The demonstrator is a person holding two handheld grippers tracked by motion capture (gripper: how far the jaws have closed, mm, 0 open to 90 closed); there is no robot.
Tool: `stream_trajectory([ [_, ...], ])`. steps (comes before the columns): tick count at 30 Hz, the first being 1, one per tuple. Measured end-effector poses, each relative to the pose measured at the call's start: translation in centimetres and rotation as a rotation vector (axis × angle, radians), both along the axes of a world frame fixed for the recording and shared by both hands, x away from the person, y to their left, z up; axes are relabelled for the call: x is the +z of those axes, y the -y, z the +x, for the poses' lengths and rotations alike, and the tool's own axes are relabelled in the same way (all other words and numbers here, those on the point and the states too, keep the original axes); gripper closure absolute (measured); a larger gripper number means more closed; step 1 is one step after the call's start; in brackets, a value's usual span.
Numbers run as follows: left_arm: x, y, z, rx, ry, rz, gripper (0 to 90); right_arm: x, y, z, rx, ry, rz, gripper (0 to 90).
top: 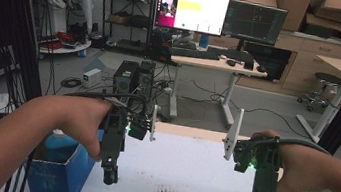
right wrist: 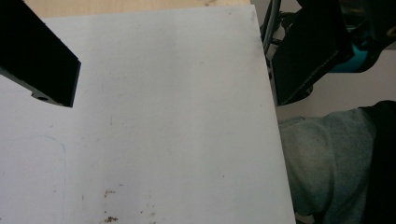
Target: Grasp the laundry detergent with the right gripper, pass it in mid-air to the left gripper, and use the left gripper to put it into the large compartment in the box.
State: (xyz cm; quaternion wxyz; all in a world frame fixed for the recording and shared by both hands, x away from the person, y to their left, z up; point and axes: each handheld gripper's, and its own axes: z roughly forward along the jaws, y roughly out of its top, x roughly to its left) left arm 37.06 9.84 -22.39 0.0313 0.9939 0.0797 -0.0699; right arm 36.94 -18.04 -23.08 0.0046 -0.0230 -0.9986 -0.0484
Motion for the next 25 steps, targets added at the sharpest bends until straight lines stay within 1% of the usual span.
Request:
stream_trajectory([
  [3, -0.27, -0.05, -0.04, -0.011, 0.002, 0.008, 1.6, -0.09, 0.2, -0.04, -0.004, -0.003, -0.008, 0.6],
  [5, -0.43, -0.08, -0.03, -0.012, -0.003, 0.006, 1.6, -0.19, 0.26, -0.06, -0.002, -0.001, -0.011, 0.6],
  [9, -0.61, -0.12, -0.01, -0.006, 0.003, -0.004, 1.6, -0.26, 0.33, -0.05, -0.005, -0.004, -0.013, 0.6],
  [11, -0.59, -0.1, 0.01, -0.009, 0.008, 0.0, 1.6, -0.26, 0.3, -0.13, -0.013, -0.006, -0.015, 0.6],
  [14, -0.63, -0.06, -0.01, -0.006, 0.01, -0.002, 1.6, -0.27, 0.18, -0.2, -0.006, -0.007, -0.017, 0.6],
  [22, -0.64, 0.01, 0.13, -0.001, 0.021, -0.002, 1.6, -0.38, -0.01, -0.25, -0.012, -0.006, -0.02, 0.7],
  [25, -0.63, -0.02, 0.12, 0.005, 0.022, -0.001, 1.6, -0.5, -0.12, -0.23, -0.004, -0.006, -0.021, 0.7],
])
